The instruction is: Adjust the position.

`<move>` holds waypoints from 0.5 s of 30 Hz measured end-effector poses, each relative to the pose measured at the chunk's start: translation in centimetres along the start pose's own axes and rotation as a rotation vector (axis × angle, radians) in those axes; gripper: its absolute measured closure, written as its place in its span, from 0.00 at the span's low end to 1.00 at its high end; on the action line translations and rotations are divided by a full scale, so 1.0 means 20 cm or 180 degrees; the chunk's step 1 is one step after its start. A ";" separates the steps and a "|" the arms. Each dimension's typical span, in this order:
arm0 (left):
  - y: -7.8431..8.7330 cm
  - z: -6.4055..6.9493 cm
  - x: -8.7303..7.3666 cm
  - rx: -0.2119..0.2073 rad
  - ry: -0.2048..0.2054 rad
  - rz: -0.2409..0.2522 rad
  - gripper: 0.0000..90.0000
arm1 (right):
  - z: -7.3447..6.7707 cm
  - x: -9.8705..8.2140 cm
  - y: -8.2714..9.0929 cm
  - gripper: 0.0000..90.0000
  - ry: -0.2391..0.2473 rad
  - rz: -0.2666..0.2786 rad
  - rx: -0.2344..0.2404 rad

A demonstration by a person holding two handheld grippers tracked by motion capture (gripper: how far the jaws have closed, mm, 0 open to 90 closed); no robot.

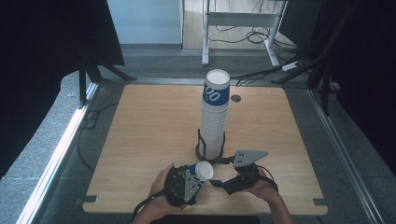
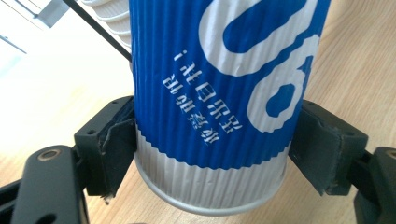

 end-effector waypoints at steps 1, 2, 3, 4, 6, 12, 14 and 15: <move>0.00 0.01 0.00 0.0060 -0.0078 -0.0049 0.23 | -0.01 -0.02 -0.02 0.21 0.0039 -0.0133 0.0011; 0.00 0.01 0.00 0.0060 -0.0078 -0.0049 0.23 | -0.01 -0.02 -0.02 0.21 0.0039 -0.0133 0.0011; -0.01 0.02 0.00 0.0083 -0.0114 -0.0064 0.23 | -0.01 -0.02 -0.03 0.21 0.0053 -0.0190 0.0017; -0.01 0.03 0.00 0.0149 -0.0186 -0.0094 0.23 | -0.02 -0.03 -0.07 0.20 0.0066 -0.0279 0.0030; -0.02 0.04 0.00 0.0169 -0.0225 -0.0109 0.23 | -0.02 -0.04 -0.08 0.20 0.0077 -0.0308 0.0037; -0.01 0.07 0.01 0.0267 -0.0397 -0.0178 0.22 | -0.04 -0.04 -0.15 0.20 0.0101 -0.0399 0.0093; -0.01 0.07 0.02 0.0294 -0.0435 -0.0177 0.22 | -0.04 -0.04 -0.16 0.20 0.0087 -0.0395 0.0109; -0.01 0.07 0.02 0.0294 -0.0435 -0.0177 0.22 | -0.04 -0.04 -0.16 0.20 0.0087 -0.0395 0.0109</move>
Point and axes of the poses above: each handheld gripper's, and its own axes: y roughly backward along the jaws, x roughly out of its top, z roughly to its right, the point moved 7 cm from there along -y, roughly forward along the jaws, and after that the axes turned 12 degrees about -z, right-handed, at the moved point
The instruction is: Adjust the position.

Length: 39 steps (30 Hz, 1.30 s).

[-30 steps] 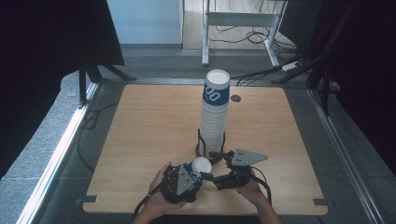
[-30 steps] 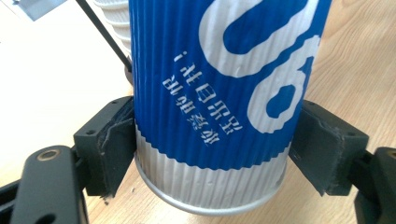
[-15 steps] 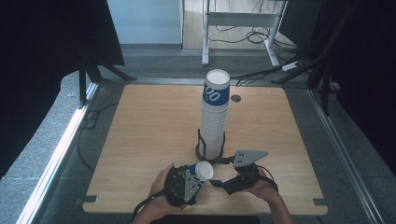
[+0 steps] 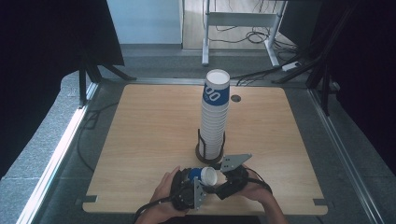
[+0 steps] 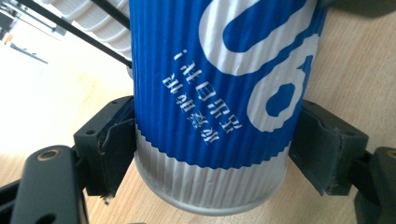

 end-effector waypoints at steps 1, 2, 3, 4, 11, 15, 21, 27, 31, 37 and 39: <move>0.01 0.00 0.00 0.0005 -0.0018 -0.0016 0.22 | 0.00 0.00 -0.01 0.21 -0.0008 0.0006 0.0006; 0.01 0.00 0.01 0.0006 -0.0013 0.0006 0.22 | 0.00 0.00 -0.01 0.23 -0.0013 0.0003 0.0024; 0.01 0.00 0.01 0.0007 -0.0001 0.0018 0.22 | 0.00 0.00 -0.02 0.27 -0.0011 0.0011 0.0024; 0.01 0.00 0.01 0.0012 0.0015 0.0022 0.22 | 0.00 0.00 -0.02 0.29 -0.0011 0.0039 0.0027; 0.02 -0.03 0.01 -0.0114 0.0292 0.0164 0.05 | 0.04 0.01 0.02 0.30 -0.0139 0.0322 0.0111; 0.04 -0.06 0.01 -0.0301 0.0486 0.0336 0.03 | 0.05 0.01 0.06 0.30 -0.0196 0.0474 0.0185; 0.05 -0.07 0.02 -0.0514 0.0598 0.0511 0.03 | 0.05 0.02 0.11 0.30 -0.0262 0.0748 0.0327; 0.07 -0.08 0.02 -0.0616 0.0684 0.0616 0.03 | 0.06 0.02 0.13 0.30 -0.0287 0.0833 0.0386; 0.09 -0.08 0.03 -0.0646 0.0698 0.0702 0.04 | 0.06 0.02 0.12 0.30 -0.0308 0.0796 0.0395; 0.08 -0.05 0.03 -0.0617 0.0555 0.0654 0.07 | 0.03 0.02 0.09 0.30 -0.0233 0.0708 0.0442; 0.07 -0.04 0.03 -0.0601 0.0544 0.0673 0.10 | 0.02 0.02 0.08 0.30 -0.0210 0.0683 0.0452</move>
Point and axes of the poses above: each handheld gripper's, and its own axes: y roughly backward along the jaws, x roughly out of its top, z roughly to its right, the point moved 7 cm from there along -y, roughly forward along the jaws, and after that the axes turned 12 degrees about -z, right-handed, at the moved point
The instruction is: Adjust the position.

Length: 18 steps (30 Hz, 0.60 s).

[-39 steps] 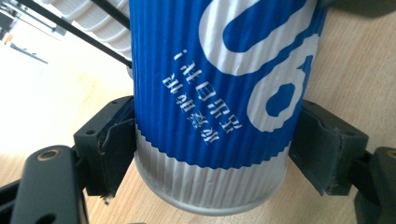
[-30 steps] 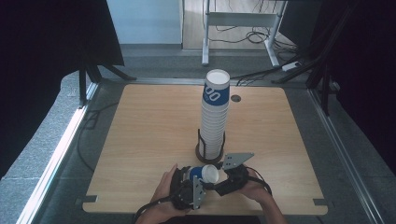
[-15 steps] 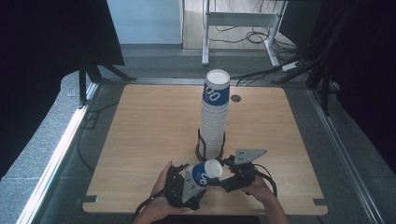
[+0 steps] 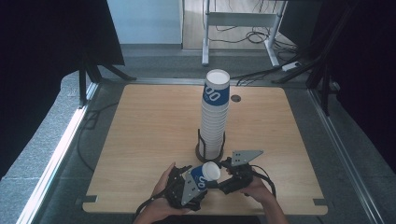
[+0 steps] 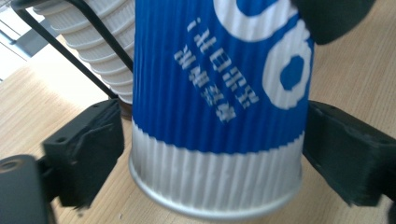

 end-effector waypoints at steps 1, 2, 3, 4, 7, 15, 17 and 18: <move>0.00 0.00 0.00 0.0000 0.0000 0.0000 0.13 | 0.00 0.00 0.00 0.30 0.0000 0.0000 0.0000; 0.00 0.00 0.00 0.0002 -0.0025 0.0011 0.14 | 0.00 0.00 -0.01 0.30 0.0016 -0.0032 0.0005; 0.00 0.00 0.00 0.0002 -0.0025 0.0011 0.16 | 0.00 0.00 -0.01 0.30 0.0016 -0.0032 0.0005; 0.00 0.00 0.00 -0.0008 -0.0040 0.0004 0.16 | -0.01 0.00 -0.01 0.30 0.0017 -0.0045 -0.0003; -0.01 0.01 -0.01 -0.0022 -0.0053 0.0001 0.19 | 0.00 -0.01 -0.02 0.30 0.0025 -0.0065 -0.0013; -0.01 0.00 -0.02 -0.0046 -0.0093 -0.0056 0.22 | 0.00 -0.01 -0.02 0.25 0.0007 -0.0170 -0.0104; -0.01 0.00 -0.02 -0.0050 -0.0115 -0.0065 0.22 | 0.00 -0.01 -0.01 0.23 0.0008 -0.0175 -0.0130; -0.01 0.00 -0.02 -0.0034 -0.0139 -0.0082 0.22 | 0.00 0.00 0.02 0.23 0.0024 -0.0177 -0.0196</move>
Point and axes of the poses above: each handheld gripper's, and its own axes: y roughly backward along the jaws, x roughly out of its top, z roughly to its right, the point moved 7 cm from there along -y, roughly forward along the jaws, and after that the axes turned 12 degrees about -z, right-handed, at the moved point
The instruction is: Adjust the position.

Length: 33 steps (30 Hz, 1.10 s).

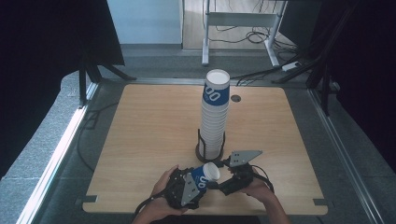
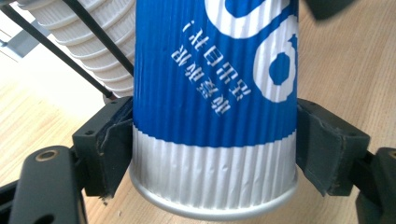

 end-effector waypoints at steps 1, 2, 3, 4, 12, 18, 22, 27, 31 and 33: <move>0.00 0.00 0.00 0.0000 0.0000 0.0000 0.22 | 0.00 0.00 0.00 0.23 0.0000 0.0000 0.0000; 0.00 0.00 0.01 0.0008 0.0001 0.0009 0.22 | 0.00 0.01 0.03 0.22 0.0040 -0.0011 -0.0045; 0.00 0.00 0.01 0.0008 0.0001 0.0009 0.22 | 0.00 0.01 0.03 0.22 0.0040 -0.0011 -0.0045; 0.00 -0.01 0.01 0.0020 -0.0016 -0.0004 0.22 | 0.00 0.02 0.06 0.22 0.0054 -0.0015 -0.0072; -0.01 -0.05 0.02 0.0079 -0.0106 -0.0007 0.22 | 0.03 0.05 0.18 0.22 0.0238 -0.0388 -0.0313; 0.00 -0.06 0.03 0.0104 -0.0156 0.0017 0.23 | 0.06 0.06 0.19 0.21 0.0334 -0.0644 -0.0375; 0.02 -0.08 0.04 0.0146 -0.0250 0.0000 0.23 | 0.06 0.07 0.19 0.21 0.0419 -0.0834 -0.0391; 0.02 -0.09 0.07 0.0158 -0.0394 -0.0063 0.23 | 0.05 0.07 0.16 0.20 0.0611 -0.1298 -0.0490; 0.01 -0.07 0.08 0.0181 -0.0560 -0.0124 0.23 | 0.05 0.08 0.14 0.20 0.0690 -0.1512 -0.0497; 0.00 -0.06 0.09 0.0180 -0.0613 -0.0136 0.23 | 0.06 0.08 0.12 0.19 0.0733 -0.1659 -0.0483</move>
Point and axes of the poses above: each handheld gripper's, and its own axes: y roughly backward along the jaws, x roughly out of its top, z roughly to its right, the point moved 7 cm from there along -y, roughly forward along the jaws, and after that the axes turned 12 degrees about -z, right-handed, at the moved point
